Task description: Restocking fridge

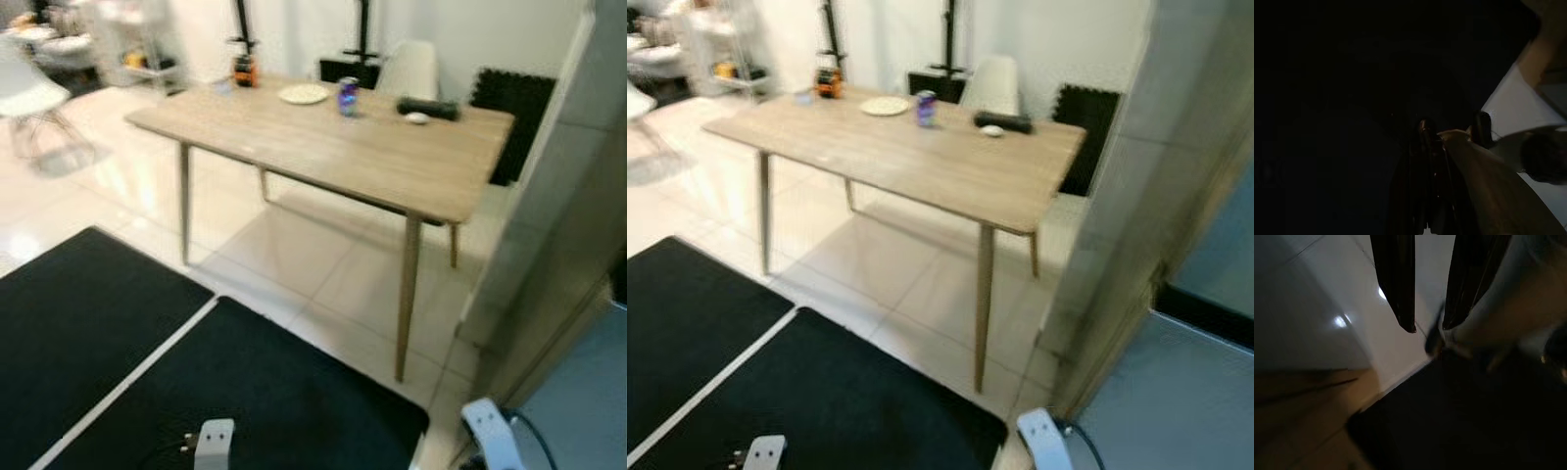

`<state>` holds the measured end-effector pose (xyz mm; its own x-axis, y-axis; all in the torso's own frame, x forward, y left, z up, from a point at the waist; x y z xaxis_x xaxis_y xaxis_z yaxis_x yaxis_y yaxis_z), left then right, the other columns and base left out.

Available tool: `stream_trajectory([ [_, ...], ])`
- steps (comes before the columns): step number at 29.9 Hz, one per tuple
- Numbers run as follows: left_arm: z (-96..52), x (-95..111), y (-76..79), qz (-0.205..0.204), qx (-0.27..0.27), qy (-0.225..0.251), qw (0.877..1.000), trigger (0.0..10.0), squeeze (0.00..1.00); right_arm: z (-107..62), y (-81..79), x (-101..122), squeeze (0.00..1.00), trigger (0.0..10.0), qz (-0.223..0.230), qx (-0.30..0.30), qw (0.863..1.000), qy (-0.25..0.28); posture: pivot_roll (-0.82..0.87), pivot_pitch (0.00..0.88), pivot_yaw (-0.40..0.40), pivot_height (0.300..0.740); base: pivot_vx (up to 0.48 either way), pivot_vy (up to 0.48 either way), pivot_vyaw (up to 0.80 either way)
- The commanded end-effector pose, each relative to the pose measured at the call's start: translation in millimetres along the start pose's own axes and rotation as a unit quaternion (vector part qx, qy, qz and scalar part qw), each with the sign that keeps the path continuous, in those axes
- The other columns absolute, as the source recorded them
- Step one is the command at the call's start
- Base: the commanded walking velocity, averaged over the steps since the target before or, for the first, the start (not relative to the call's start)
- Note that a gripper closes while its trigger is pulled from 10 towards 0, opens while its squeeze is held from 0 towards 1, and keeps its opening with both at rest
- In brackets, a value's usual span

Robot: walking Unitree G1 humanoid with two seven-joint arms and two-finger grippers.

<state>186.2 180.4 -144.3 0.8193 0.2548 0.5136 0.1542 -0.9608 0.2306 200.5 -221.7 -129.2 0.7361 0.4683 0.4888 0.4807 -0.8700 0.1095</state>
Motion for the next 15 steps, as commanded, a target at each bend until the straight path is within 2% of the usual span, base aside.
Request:
stream_trajectory([
  [1, -0.5, -1, -3.2, 0.002, 0.006, -0.005, 1.000, 10.0, 0.00, 0.0, 0.5, -2, 0.00, 10.0, -0.010, -0.001, 1.000, -0.008, -0.07, 0.000, -0.010, 0.740, 0.000, 0.000, 0.80],
  [10, -0.2, -2, -2.3, -0.001, 0.007, -0.006, 1.000, 10.0, 0.00, -0.5, -4.8, -14, 0.00, 10.0, -0.024, 0.002, 0.999, -0.032, -0.07, 0.000, -0.010, 0.740, 0.000, 0.000, 0.80],
  [15, 0.2, 1, -2.1, -0.005, 0.009, -0.001, 1.000, 10.0, 0.00, -5.1, -11.7, -40, 0.00, 10.0, -0.040, 0.006, 0.997, -0.072, -0.07, 0.000, -0.010, 0.740, 0.000, 0.000, 0.80],
])
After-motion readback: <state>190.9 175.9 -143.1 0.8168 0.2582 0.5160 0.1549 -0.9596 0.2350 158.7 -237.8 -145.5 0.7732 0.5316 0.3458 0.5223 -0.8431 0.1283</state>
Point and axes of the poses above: a point about 5 cm out from each wrist's last joint towards the gripper, its own z axis pointing out of the wrist towards the gripper, its own x axis along the axis of the wrist's last joint, y = z × x, the point moved 6 cm from there along z, pointing out of the wrist towards the gripper, and after that the axes turned 9 degrees about -z, right-handed, at the moved point
